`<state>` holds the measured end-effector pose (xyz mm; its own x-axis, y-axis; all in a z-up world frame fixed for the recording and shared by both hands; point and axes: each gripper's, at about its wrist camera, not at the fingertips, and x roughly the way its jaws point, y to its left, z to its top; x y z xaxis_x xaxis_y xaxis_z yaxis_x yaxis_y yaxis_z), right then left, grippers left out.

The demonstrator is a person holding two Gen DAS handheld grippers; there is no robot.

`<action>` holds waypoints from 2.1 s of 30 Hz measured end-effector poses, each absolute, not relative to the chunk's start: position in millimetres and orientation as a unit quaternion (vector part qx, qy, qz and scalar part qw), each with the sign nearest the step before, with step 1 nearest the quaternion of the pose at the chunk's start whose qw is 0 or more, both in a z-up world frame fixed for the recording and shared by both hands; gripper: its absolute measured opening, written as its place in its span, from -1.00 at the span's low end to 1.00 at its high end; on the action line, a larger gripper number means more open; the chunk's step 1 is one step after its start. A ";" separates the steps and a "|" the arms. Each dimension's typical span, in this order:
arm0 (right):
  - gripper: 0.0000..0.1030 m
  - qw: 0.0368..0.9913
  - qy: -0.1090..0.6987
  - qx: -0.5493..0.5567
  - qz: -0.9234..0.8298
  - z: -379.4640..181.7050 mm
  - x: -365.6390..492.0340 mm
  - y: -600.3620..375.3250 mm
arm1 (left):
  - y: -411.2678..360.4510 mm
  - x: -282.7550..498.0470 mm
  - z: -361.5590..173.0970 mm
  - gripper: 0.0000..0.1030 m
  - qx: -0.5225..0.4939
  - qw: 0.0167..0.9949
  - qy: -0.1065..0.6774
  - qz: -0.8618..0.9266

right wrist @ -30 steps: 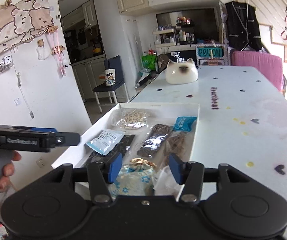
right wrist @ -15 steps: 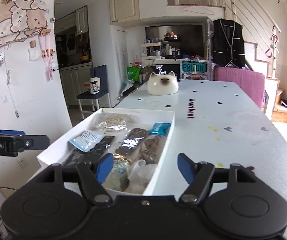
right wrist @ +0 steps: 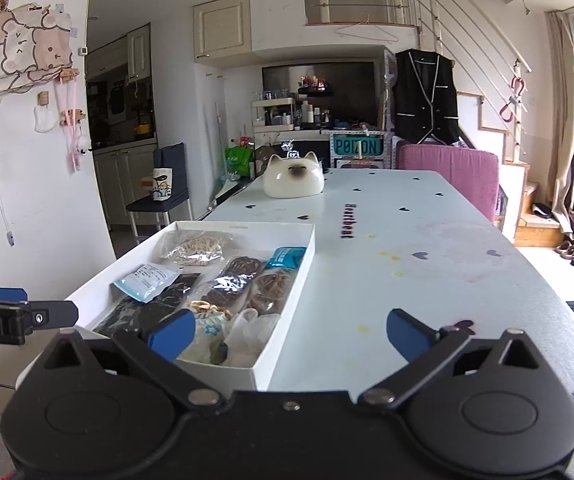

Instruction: Organize soft objects

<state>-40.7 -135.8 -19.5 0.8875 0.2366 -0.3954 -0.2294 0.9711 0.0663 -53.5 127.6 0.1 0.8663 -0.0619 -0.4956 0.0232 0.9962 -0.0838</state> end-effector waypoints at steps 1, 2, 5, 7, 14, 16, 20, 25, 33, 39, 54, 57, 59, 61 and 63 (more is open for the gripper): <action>1.00 0.972 0.204 0.009 0.118 -19.9 -41.4 -136.4 | 126.4 -53.9 0.0 1.00 -0.037 0.965 0.258 -0.023; 1.00 0.972 0.204 0.008 0.115 -20.4 -41.8 -136.6 | 125.9 -54.7 0.2 1.00 -0.037 0.965 0.258 -0.025; 1.00 0.974 0.199 0.000 0.105 -21.2 -44.7 -135.8 | 123.1 -55.8 0.5 1.00 -0.037 0.965 0.258 -0.028; 1.00 0.975 0.198 -0.003 0.104 -21.4 -46.5 -135.8 | 121.4 -56.2 0.8 1.00 -0.035 0.965 0.257 -0.028; 1.00 0.975 0.196 0.000 0.102 -20.9 -49.2 -138.6 | 119.1 -58.5 1.5 1.00 -0.030 0.966 0.253 -0.029; 1.00 0.975 0.197 0.002 0.102 -21.2 -50.0 -138.4 | 118.9 -58.8 1.6 1.00 -0.030 0.967 0.253 -0.029; 1.00 0.975 0.198 0.002 0.102 -20.8 -51.6 -138.7 | 118.4 -59.3 2.0 1.00 -0.030 0.967 0.253 -0.030; 1.00 0.976 0.196 0.003 0.098 -20.2 -52.0 -138.6 | 117.8 -59.4 3.2 1.00 -0.030 0.967 0.253 -0.032; 1.00 0.976 0.195 0.003 0.097 -19.7 -52.1 -138.4 | 117.8 -59.5 3.6 1.00 -0.030 0.967 0.252 -0.032; 1.00 0.976 0.195 0.003 0.097 -19.7 -52.1 -138.5 | 117.6 -59.6 4.0 1.00 -0.030 0.967 0.252 -0.032; 1.00 0.976 0.195 0.003 0.097 -19.2 -52.1 -139.1 | 117.1 -60.4 6.4 1.00 -0.030 0.967 0.252 -0.033; 1.00 0.976 0.195 0.003 0.097 -19.3 -52.1 -139.0 | 117.0 -60.3 6.5 1.00 -0.030 0.967 0.252 -0.033; 1.00 0.976 0.195 0.003 0.097 -19.3 -52.1 -139.0 | 117.0 -60.4 6.2 1.00 -0.030 0.967 0.252 -0.033; 1.00 0.976 0.195 0.003 0.097 -19.3 -52.1 -139.0 | 116.8 -60.7 6.6 1.00 -0.029 0.967 0.251 -0.033; 1.00 0.976 0.195 0.003 0.097 -19.1 -52.1 -139.1 | 116.7 -60.7 6.7 1.00 -0.029 0.967 0.251 -0.033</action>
